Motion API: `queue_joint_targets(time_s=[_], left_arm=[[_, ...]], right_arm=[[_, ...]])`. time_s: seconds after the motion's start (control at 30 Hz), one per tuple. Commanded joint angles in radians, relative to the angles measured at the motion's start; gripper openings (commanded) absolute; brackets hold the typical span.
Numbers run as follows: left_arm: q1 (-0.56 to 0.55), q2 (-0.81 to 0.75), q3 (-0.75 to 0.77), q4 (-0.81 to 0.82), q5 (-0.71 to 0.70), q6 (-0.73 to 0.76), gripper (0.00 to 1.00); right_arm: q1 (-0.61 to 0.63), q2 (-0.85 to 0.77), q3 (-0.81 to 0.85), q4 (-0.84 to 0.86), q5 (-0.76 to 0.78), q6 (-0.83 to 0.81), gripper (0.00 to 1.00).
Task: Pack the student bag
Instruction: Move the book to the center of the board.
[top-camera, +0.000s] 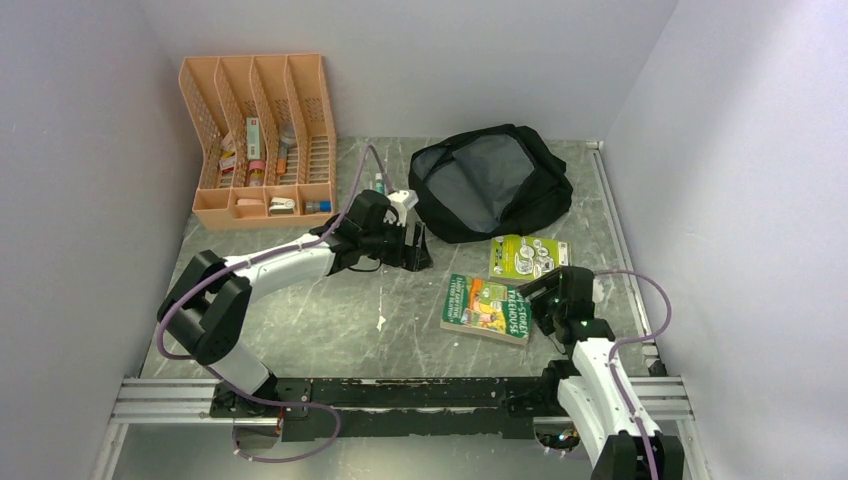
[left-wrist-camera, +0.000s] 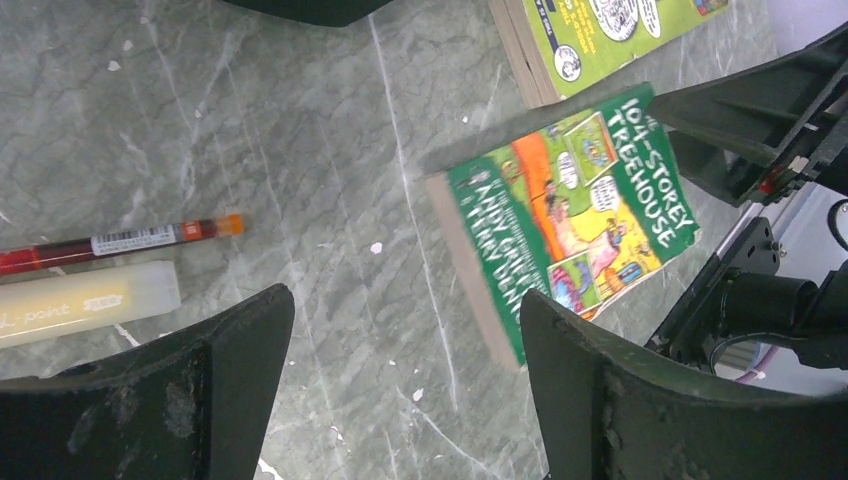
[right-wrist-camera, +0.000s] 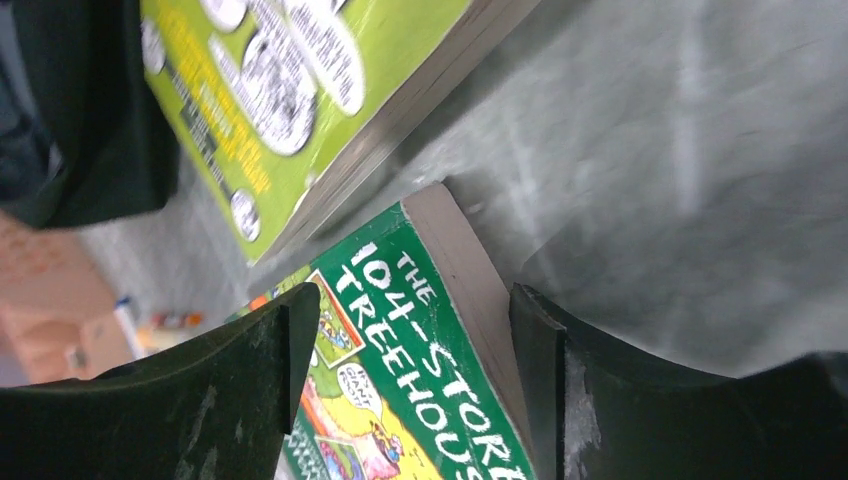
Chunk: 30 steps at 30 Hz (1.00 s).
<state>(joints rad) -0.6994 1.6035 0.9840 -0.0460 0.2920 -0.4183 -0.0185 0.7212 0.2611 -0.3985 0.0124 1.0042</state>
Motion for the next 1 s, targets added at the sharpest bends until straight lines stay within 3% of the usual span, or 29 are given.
queue_joint_targets(time_s=[0.0, 0.3, 0.7, 0.8, 0.97], left_arm=[[-0.028, 0.012, -0.012, -0.002, 0.002, -0.006, 0.87], [-0.036, -0.047, -0.153, -0.004, -0.030, -0.062, 0.84], [-0.035, -0.142, -0.262, 0.001, -0.113, -0.158, 0.84], [-0.034, -0.182, -0.257, -0.085, -0.211, -0.181, 0.85], [-0.033, -0.279, -0.247, -0.254, -0.388, -0.267, 0.88]], right_arm=[[0.010, -0.006, -0.080, 0.125, -0.299, 0.002, 0.71], [0.089, 0.040, -0.099, 0.294, -0.401, -0.023, 0.66], [0.534, 0.221, -0.021, 0.380, -0.199, 0.050, 0.66], [0.617, 0.236, 0.013, 0.344, -0.159, 0.026, 0.66], [0.632, 0.203, 0.124, 0.104, 0.034, -0.108, 0.67]])
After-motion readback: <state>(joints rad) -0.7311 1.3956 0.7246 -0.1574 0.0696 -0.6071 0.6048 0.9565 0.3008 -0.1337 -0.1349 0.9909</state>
